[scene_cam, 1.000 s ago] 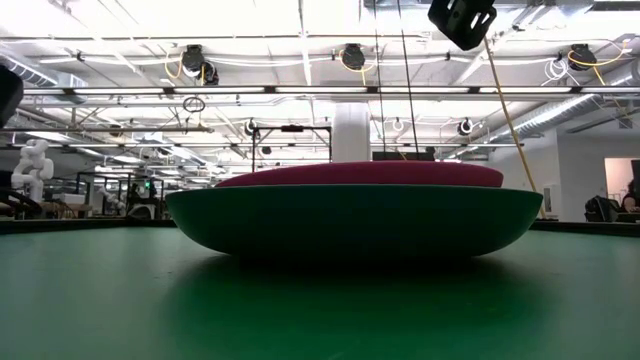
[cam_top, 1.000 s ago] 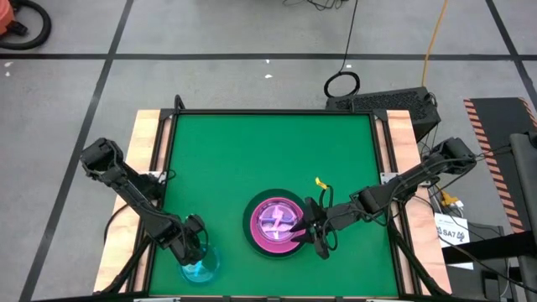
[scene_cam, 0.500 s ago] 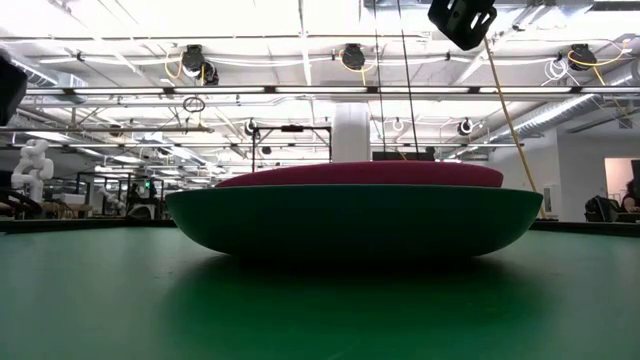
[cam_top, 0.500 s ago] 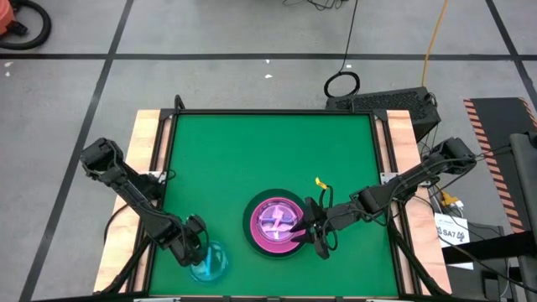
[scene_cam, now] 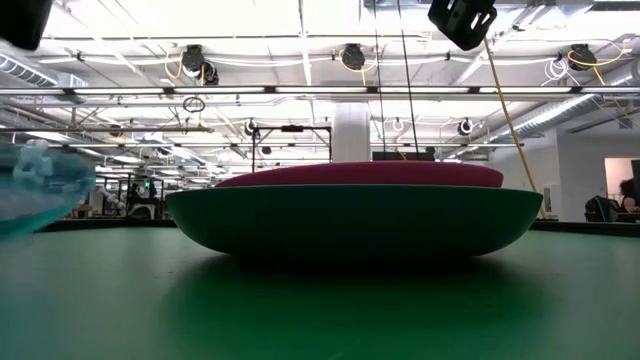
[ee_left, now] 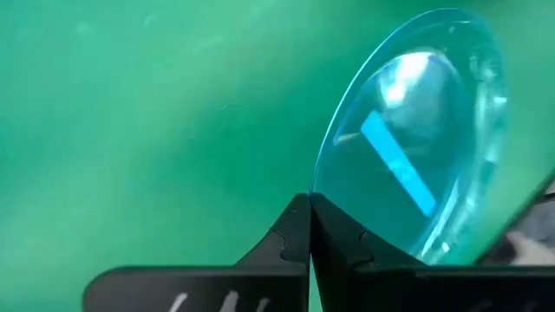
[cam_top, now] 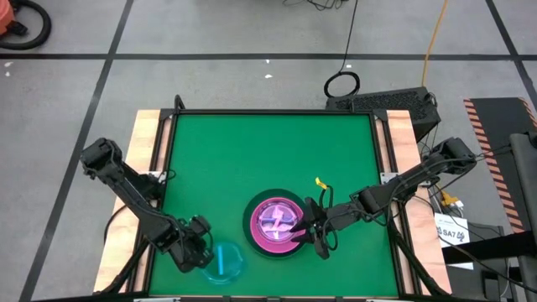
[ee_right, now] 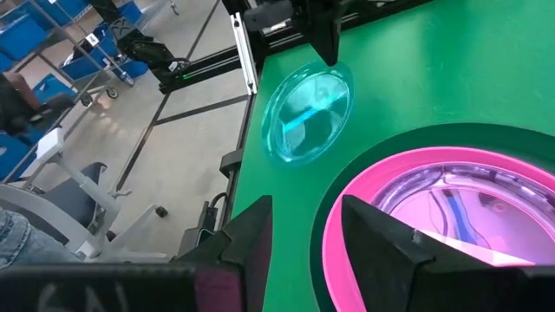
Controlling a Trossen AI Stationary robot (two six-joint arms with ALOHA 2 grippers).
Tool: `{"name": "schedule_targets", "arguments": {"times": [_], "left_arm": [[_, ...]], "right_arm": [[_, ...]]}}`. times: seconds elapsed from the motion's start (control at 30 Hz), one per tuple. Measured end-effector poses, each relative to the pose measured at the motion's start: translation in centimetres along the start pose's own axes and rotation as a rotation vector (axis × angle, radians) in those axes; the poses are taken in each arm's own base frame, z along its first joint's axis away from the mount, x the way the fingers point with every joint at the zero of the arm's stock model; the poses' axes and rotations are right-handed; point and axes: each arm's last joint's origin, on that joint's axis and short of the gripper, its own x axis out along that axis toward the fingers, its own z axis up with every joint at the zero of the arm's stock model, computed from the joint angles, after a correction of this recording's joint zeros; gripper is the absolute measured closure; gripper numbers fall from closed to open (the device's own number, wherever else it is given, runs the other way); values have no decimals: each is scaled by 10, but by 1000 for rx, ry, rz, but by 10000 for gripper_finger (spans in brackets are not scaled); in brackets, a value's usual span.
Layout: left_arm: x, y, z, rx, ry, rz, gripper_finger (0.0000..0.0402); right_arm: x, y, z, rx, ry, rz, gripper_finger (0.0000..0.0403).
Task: Stack plastic plates
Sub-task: Stack the blue transparent plate on top of the pink transparent plate
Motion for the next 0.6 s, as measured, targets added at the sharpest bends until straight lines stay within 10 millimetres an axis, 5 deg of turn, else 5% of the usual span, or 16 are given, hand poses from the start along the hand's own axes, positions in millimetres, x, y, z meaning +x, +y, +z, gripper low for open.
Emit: {"name": "schedule_targets", "arguments": {"times": [0.27,0.6], "left_arm": [[-8,-12,20,-75,-79,-47,398],[-27,-32,60,-117,-195,-131,398]], "right_arm": [[-10,3,6,17,-28,18,271],[-47,5,19,20,-71,13,271]]}}
